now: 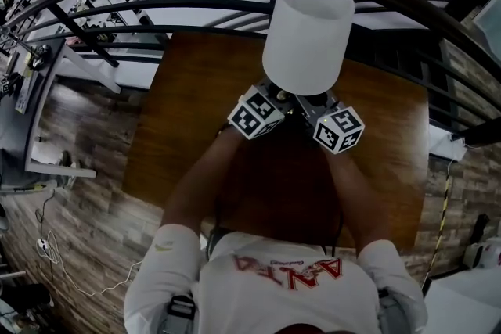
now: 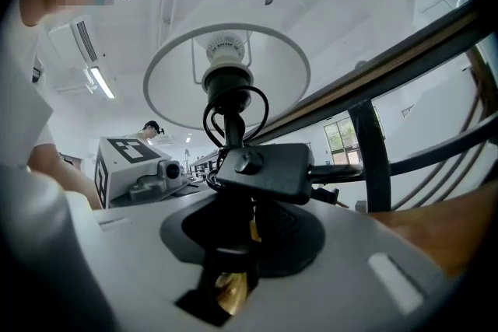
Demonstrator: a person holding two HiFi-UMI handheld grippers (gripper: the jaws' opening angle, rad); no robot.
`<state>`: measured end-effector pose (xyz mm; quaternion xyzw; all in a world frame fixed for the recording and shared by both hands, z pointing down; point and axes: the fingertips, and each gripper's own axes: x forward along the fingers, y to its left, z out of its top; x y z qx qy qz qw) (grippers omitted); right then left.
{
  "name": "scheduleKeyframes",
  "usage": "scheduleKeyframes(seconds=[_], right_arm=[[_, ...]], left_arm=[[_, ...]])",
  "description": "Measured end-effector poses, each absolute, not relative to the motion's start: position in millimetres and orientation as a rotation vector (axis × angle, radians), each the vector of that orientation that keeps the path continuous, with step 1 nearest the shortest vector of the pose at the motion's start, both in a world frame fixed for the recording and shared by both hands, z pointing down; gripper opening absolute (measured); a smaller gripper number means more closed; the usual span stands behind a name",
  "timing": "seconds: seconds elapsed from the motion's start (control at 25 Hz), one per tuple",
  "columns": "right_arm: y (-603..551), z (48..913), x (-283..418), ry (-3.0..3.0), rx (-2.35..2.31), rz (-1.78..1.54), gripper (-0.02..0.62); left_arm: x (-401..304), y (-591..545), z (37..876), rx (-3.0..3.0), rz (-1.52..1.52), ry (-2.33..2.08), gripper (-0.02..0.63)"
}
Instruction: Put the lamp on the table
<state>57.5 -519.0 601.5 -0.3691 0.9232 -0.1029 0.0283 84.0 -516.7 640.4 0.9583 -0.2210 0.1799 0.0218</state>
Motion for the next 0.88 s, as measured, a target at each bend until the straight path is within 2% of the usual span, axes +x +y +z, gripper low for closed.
scheduleKeyframes(seconds=[0.68, 0.88], right_arm=[[-510, 609, 56, 2.851, -1.194, -0.352, 0.106], [-497, 616, 66, 2.838, -1.242, -0.435, 0.14]], left_arm=[[78, -511, 649, 2.983, 0.54, -0.79, 0.12], [72, -500, 645, 2.959, 0.541, -0.831, 0.142]])
